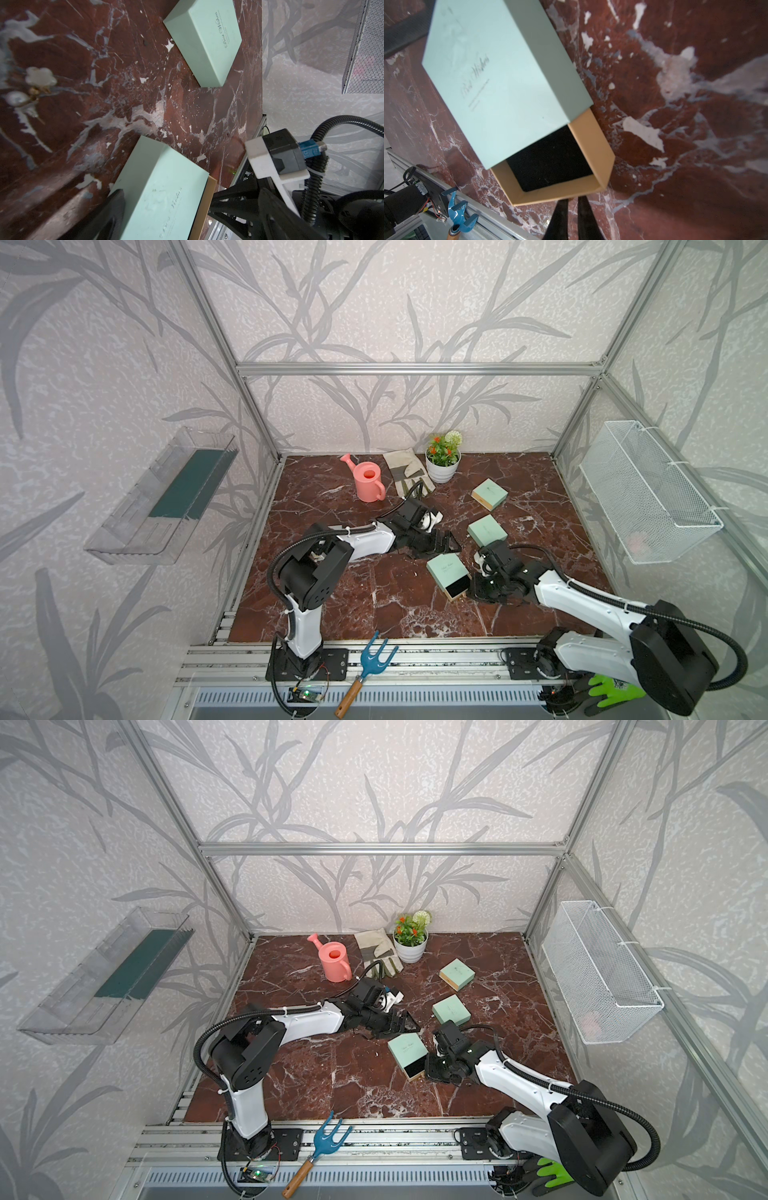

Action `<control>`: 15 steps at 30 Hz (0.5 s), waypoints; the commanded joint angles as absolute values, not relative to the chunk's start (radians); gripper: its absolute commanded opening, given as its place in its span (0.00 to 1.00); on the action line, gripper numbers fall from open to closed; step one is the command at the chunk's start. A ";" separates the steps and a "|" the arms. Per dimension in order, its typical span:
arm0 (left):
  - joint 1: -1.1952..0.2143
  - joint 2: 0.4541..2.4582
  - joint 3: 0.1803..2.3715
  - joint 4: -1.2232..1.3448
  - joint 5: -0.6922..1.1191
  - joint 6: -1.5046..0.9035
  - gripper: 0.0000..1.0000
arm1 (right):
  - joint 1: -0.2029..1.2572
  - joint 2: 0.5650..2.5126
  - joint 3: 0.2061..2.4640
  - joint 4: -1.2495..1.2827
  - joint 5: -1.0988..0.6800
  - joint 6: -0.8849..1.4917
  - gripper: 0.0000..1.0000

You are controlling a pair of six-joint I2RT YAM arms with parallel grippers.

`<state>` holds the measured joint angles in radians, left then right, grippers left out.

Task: Take out the earrings from the drawer-style jewelry box
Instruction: Close the drawer of the jewelry box.

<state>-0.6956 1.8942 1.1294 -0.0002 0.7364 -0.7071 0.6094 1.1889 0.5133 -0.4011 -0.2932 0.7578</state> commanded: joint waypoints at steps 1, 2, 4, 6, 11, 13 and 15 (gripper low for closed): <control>-0.705 1.910 1.152 -0.009 0.760 -0.687 0.99 | 0.615 1.190 0.503 -0.371 -0.291 0.779 0.13; -0.706 1.910 1.153 -0.010 0.760 -0.689 0.99 | 0.615 1.191 0.503 -0.366 -0.289 0.781 0.13; -0.709 1.909 1.153 -0.010 0.758 -0.689 0.99 | 0.617 1.198 0.508 -0.354 -0.281 0.786 0.13; -0.712 1.908 1.152 -0.008 0.755 -0.688 0.99 | 0.620 1.209 0.508 -0.335 -0.275 0.792 0.13; -0.716 1.907 1.155 -0.015 0.755 -0.686 0.99 | 0.626 1.229 0.499 -0.285 -0.260 0.816 0.13; -0.718 1.908 1.157 -0.017 0.754 -0.684 0.99 | 0.630 1.229 0.494 -0.266 -0.250 0.826 0.13; -0.720 1.908 1.158 -0.018 0.756 -0.683 0.99 | 0.632 1.235 0.490 -0.252 -0.238 0.837 0.13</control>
